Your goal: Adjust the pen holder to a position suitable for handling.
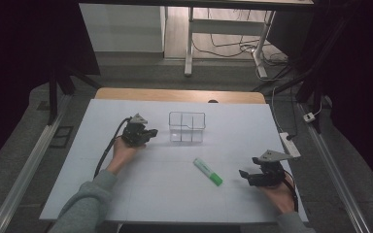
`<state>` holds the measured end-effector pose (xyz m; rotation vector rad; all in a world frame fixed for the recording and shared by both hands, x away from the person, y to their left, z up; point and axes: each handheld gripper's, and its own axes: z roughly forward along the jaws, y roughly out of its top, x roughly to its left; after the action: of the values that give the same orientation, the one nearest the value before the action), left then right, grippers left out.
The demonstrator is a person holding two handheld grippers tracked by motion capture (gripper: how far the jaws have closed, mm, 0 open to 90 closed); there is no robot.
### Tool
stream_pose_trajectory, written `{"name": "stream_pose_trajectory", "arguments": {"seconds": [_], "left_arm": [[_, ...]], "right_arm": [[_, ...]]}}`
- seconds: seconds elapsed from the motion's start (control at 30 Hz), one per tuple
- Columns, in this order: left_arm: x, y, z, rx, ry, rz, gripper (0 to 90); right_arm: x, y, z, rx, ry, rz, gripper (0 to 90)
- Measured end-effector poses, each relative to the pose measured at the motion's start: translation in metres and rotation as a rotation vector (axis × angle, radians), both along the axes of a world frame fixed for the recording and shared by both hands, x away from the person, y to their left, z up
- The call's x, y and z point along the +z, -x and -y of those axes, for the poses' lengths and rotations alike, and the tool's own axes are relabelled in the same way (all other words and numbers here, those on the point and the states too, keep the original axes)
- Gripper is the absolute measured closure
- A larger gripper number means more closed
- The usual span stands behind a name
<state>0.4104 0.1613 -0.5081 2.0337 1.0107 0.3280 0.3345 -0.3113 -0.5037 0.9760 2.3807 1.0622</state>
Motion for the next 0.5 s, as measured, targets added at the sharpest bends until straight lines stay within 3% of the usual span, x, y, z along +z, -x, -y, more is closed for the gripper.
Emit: {"name": "stream_pose_trajectory", "arguments": {"seconds": [0.3,0.5], "left_arm": [[0.01,0.039,-0.014,-0.039,-0.039,0.033,56.6],[0.008,0.065,-0.023,-0.042,-0.048,0.024,45.8]], "right_arm": [[0.002,-0.003,0.0,0.006,-0.011,-0.002,22.7],[0.002,-0.003,0.001,0.007,-0.011,-0.001,22.8]]}}
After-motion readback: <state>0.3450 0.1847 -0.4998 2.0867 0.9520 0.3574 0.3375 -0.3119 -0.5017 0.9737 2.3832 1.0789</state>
